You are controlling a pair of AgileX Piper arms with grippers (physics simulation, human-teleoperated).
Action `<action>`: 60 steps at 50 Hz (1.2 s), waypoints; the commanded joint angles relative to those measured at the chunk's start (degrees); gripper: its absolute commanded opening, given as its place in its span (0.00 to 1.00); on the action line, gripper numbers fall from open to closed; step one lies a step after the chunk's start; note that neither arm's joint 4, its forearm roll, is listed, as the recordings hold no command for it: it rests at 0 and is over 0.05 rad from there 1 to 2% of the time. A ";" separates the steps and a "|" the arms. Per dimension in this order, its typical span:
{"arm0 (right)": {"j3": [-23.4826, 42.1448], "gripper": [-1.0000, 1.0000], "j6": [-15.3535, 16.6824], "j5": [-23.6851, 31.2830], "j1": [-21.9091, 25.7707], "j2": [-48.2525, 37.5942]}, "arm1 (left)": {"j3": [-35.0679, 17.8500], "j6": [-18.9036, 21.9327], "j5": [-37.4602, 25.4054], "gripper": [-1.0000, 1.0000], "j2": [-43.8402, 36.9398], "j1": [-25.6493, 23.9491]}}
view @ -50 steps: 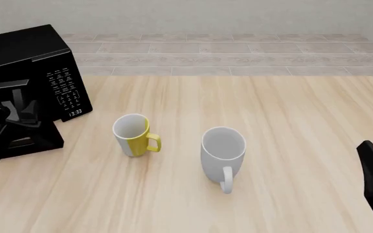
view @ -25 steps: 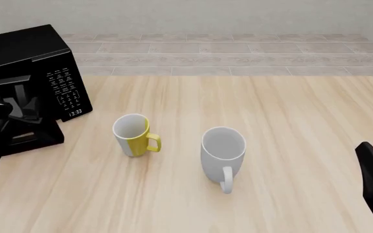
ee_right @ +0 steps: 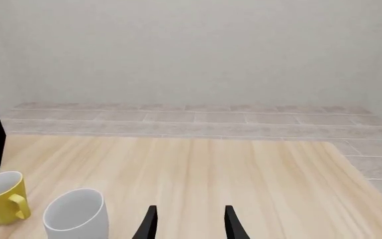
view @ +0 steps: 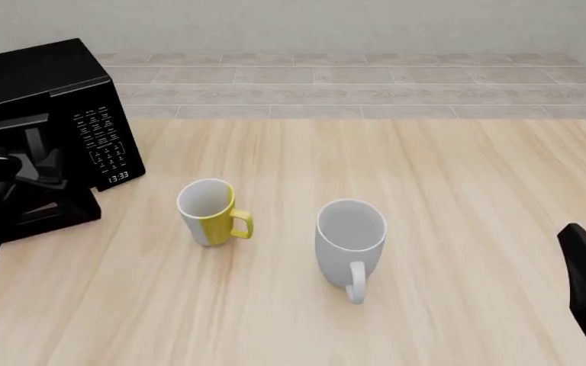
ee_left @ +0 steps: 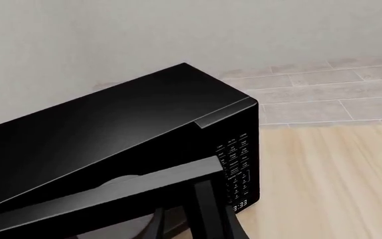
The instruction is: Close the microwave.
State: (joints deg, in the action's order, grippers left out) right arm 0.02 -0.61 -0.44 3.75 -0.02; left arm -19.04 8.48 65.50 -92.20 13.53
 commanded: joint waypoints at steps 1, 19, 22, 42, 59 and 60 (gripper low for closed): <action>-0.01 1.00 -0.20 0.09 0.08 0.00 | -1.89 0.43 -1.97 1.00 -4.96 2.45; 0.04 1.00 -0.43 0.11 -0.06 -0.11 | -3.59 0.54 -3.25 1.00 -6.31 2.62; -0.01 1.00 -0.53 0.03 0.00 0.00 | -3.85 0.63 -3.51 1.00 -6.35 2.67; -0.01 1.00 -0.52 -0.13 0.07 -0.01 | -6.02 0.11 -6.41 1.00 -6.39 3.11; -0.01 1.00 -0.85 -0.28 -0.14 0.00 | -7.55 -0.18 -7.24 1.00 -7.77 3.49; 0.04 1.00 -0.84 -0.33 -0.19 -0.09 | -7.62 -0.15 -7.10 1.00 -8.03 3.56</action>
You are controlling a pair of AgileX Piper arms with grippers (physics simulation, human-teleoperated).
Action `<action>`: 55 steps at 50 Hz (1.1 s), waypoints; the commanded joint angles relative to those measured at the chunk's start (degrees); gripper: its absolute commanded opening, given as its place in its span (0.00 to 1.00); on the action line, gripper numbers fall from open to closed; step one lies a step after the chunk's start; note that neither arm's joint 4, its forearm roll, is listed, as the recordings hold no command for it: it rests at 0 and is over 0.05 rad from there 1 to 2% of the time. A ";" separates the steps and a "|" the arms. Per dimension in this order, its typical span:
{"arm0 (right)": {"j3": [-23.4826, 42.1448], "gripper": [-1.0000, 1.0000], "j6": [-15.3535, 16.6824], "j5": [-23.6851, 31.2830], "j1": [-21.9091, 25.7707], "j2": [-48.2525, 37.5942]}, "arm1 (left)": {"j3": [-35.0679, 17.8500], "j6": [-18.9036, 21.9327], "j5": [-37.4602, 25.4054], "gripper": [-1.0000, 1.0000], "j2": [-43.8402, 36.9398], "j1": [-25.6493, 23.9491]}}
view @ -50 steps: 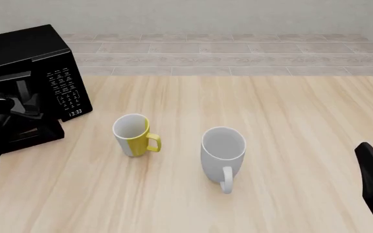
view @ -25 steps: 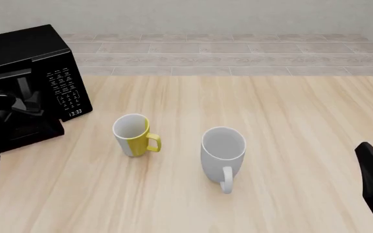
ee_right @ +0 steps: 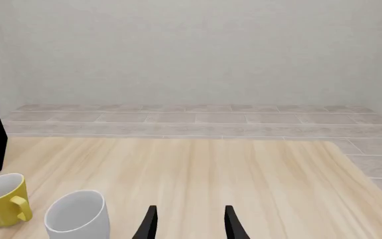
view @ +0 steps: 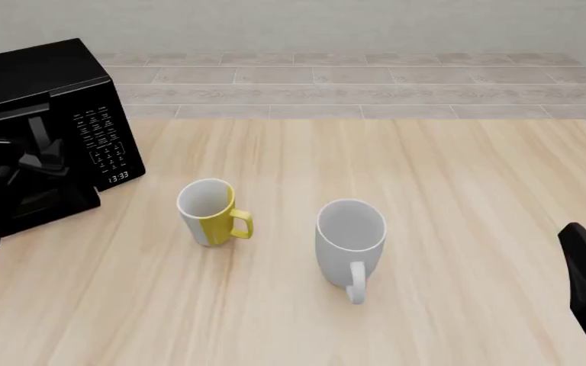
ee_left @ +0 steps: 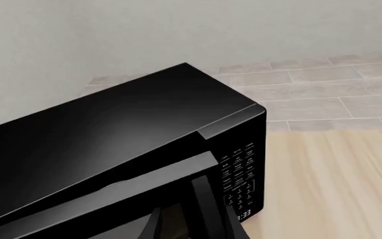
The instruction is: Close the microwave.
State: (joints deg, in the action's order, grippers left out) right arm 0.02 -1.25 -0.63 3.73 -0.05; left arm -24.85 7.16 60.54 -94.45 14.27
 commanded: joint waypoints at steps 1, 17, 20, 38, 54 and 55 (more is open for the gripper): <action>0.04 1.00 -0.26 -0.12 -0.17 -0.06 | -1.94 1.15 -2.34 1.00 -5.78 2.86; 0.02 1.00 -0.51 0.02 -0.46 -0.04 | -3.24 1.24 -2.77 1.00 -6.92 3.39; 0.02 1.00 -0.52 0.05 -0.54 -0.06 | -3.41 1.20 -3.01 1.00 -6.94 3.35; 0.02 1.00 -0.47 0.01 -0.96 -0.05 | -3.88 1.29 -3.92 1.00 -6.18 2.90; 0.03 1.00 -0.12 0.28 -1.17 -0.05 | -5.63 1.34 -4.52 1.00 -7.81 3.20; 0.03 1.00 -0.12 0.28 -1.17 -0.05 | -5.63 1.34 -4.52 1.00 -7.81 3.20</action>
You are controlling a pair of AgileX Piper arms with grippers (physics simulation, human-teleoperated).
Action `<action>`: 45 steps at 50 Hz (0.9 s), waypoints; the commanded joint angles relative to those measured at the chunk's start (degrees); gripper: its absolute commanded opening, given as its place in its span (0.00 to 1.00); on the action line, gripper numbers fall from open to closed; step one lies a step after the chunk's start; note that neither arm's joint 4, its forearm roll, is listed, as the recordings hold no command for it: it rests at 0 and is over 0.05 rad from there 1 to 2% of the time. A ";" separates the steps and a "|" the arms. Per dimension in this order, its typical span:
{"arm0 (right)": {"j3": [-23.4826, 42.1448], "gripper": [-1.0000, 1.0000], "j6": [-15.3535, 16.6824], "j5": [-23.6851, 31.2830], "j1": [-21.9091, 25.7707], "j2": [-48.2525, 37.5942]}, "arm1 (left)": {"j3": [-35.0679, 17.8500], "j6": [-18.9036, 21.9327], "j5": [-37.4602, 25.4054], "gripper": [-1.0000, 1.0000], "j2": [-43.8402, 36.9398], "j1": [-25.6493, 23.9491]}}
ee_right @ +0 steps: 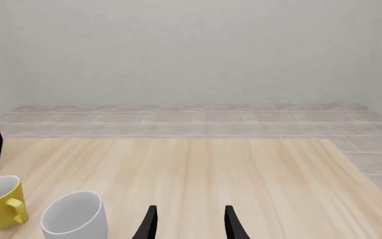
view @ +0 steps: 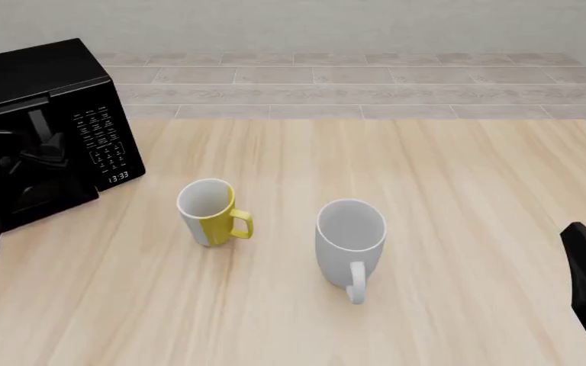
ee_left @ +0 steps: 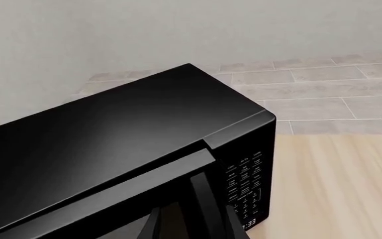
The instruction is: Close the microwave.
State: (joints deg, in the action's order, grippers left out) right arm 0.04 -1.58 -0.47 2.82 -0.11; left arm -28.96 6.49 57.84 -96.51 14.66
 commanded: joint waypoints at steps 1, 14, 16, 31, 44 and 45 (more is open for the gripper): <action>0.01 1.00 0.21 0.14 -0.29 0.01 | -1.56 2.05 -1.63 1.00 -6.01 2.78; 0.01 1.00 0.44 0.10 0.04 -0.06 | -2.07 2.38 -1.85 1.00 -6.26 2.82; 0.01 1.00 0.39 0.09 -0.07 -0.06 | -2.13 2.29 -2.05 1.00 -6.06 2.93; 0.01 1.00 0.42 0.15 -0.12 -0.10 | -4.01 2.36 -2.59 1.00 -8.21 3.29; 0.00 1.00 0.32 0.19 -0.03 -0.05 | -5.14 1.69 -3.96 1.00 -8.53 3.66; 0.00 1.00 0.30 0.19 -0.08 -0.05 | -5.12 1.65 -4.12 1.00 -8.40 3.59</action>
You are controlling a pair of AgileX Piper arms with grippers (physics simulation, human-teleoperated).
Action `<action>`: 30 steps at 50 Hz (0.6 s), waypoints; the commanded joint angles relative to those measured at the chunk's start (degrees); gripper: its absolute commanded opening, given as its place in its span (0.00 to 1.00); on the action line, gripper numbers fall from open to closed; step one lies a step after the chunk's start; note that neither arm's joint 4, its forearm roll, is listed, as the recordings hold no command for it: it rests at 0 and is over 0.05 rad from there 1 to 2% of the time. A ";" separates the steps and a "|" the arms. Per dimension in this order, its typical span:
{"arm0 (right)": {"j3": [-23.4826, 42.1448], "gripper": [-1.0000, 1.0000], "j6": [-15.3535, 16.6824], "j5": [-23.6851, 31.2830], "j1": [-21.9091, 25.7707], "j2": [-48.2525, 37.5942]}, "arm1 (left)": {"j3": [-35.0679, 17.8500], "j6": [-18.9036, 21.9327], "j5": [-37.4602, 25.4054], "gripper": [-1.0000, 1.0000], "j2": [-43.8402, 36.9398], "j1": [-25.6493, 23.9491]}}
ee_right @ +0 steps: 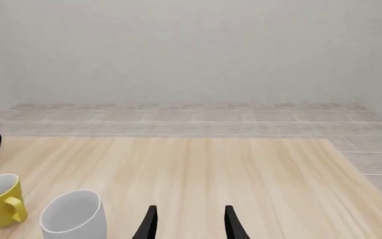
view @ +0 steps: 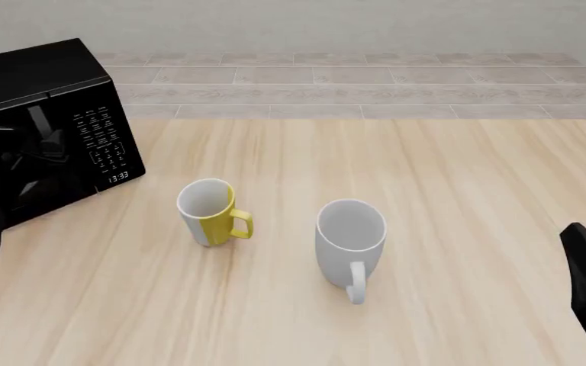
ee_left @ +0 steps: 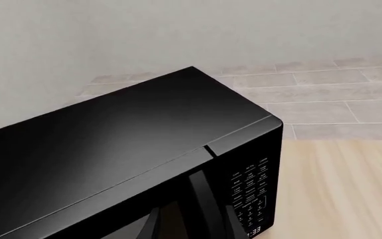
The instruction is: Close the microwave.
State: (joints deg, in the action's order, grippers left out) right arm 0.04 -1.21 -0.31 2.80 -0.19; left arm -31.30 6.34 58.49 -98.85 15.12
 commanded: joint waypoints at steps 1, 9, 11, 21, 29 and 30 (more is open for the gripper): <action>-0.01 1.00 -0.12 0.06 -0.04 0.06 | -2.67 1.81 -4.49 1.00 -6.14 3.14; -0.01 1.00 -0.19 0.08 -0.13 0.06 | -1.60 1.62 -3.86 1.00 -5.50 2.94; -0.01 1.00 -0.17 0.04 -0.11 0.05 | -1.41 1.57 -4.02 1.00 -5.13 2.92; -0.01 1.00 -0.23 -0.05 0.18 0.04 | 5.31 1.11 -1.76 1.00 2.01 1.06; -0.01 1.00 -0.34 0.08 0.17 0.04 | 10.84 0.87 -1.58 1.00 9.55 -0.71; -0.01 1.00 -0.34 0.08 0.17 0.04 | 10.85 0.87 -1.61 1.00 9.59 -0.71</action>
State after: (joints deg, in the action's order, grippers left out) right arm 0.03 -1.43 -0.28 2.89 -0.15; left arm -25.35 6.80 57.35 -94.22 14.60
